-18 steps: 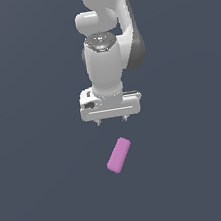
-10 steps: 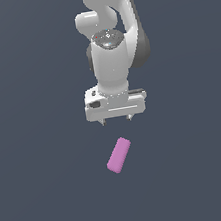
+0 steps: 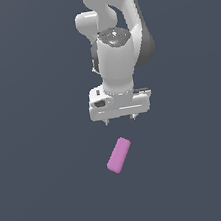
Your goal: Pick up the object and move it to a goal position.
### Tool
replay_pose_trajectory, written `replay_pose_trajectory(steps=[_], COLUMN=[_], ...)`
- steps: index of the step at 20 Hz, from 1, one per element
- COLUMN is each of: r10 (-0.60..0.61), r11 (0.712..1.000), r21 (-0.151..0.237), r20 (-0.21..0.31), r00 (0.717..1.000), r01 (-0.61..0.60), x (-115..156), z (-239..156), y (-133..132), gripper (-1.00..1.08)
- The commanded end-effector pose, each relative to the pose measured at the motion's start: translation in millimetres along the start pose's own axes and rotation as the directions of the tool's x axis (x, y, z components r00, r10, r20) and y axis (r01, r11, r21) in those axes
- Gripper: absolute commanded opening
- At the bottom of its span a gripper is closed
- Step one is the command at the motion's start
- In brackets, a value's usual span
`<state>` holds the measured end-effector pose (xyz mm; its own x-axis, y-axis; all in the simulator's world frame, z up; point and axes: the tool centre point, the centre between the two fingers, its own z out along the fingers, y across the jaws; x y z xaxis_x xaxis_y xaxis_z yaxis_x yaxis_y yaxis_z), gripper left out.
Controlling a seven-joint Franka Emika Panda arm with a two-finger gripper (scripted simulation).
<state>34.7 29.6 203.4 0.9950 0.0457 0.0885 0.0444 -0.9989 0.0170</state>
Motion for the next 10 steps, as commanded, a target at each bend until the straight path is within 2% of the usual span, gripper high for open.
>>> replay_pose_trajectory(steps=[1,10], r10=[0.008,0.126], r11=[1.000,0.992], r21=[0.000,0.005], r20=[0.002,0.021], r00=[1.000,0.992], r01=[-0.008,-0.126], x=[0.9,13.1], z=[1.9,28.0], y=[0.2,4.5], gripper=[1.00,1.00])
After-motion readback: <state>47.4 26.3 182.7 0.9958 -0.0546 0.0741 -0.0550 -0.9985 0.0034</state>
